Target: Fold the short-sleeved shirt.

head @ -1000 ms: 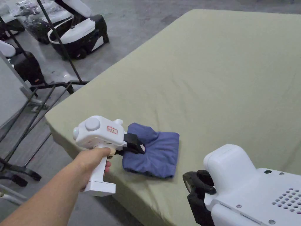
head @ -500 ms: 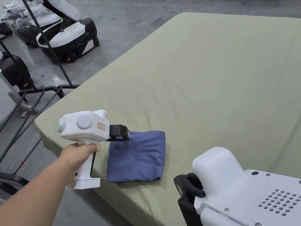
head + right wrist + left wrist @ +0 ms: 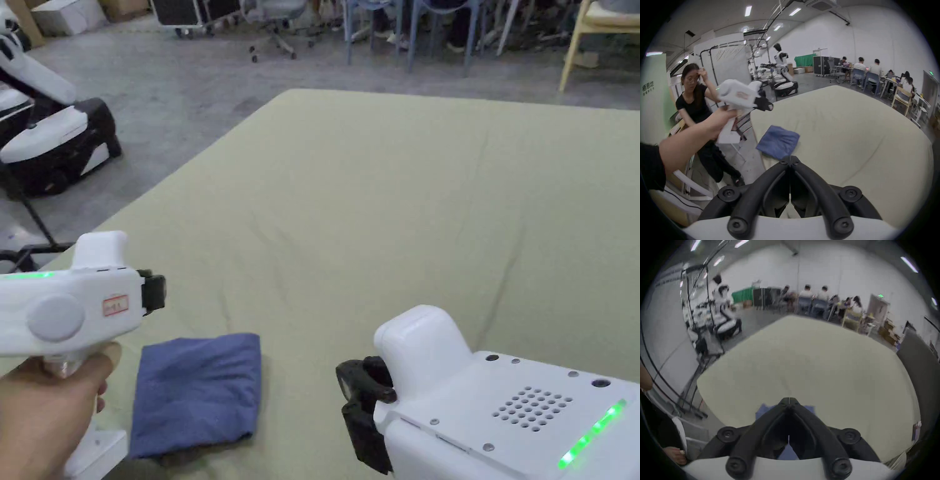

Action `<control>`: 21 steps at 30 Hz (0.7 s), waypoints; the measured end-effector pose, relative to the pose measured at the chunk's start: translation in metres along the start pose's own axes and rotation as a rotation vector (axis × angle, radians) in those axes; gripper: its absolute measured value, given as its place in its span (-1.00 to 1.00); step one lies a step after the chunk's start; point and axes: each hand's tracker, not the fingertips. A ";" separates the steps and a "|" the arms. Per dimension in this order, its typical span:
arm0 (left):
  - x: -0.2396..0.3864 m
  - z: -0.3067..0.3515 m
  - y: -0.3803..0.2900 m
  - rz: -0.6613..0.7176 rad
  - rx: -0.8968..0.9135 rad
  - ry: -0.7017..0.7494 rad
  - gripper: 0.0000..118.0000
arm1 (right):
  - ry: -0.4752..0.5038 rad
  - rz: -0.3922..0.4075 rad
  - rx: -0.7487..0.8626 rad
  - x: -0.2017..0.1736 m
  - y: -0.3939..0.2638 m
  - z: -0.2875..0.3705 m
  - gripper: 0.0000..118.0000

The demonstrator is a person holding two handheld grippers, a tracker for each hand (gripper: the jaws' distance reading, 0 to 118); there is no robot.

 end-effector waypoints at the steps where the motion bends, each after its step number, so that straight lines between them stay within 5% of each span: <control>1: 0.019 0.014 0.004 -0.007 0.044 0.023 -1.00 | -0.024 -0.009 0.024 0.008 0.001 0.009 -0.96; 4: 0.068 0.044 0.014 -0.038 0.179 0.006 -1.00 | -0.145 -0.034 0.086 0.040 0.003 0.044 -0.96; 13: 0.256 0.071 0.064 -0.179 0.393 -0.220 -1.00 | -0.709 -0.157 0.291 0.158 0.003 0.218 -0.96; 17: 0.334 0.099 0.078 -0.199 0.451 -0.373 -1.00 | -0.951 -0.161 0.345 0.180 -0.003 0.293 -0.96; 21: 0.381 0.131 0.083 -0.212 0.528 -0.451 -1.00 | -1.077 -0.236 0.392 0.188 -0.014 0.338 -0.96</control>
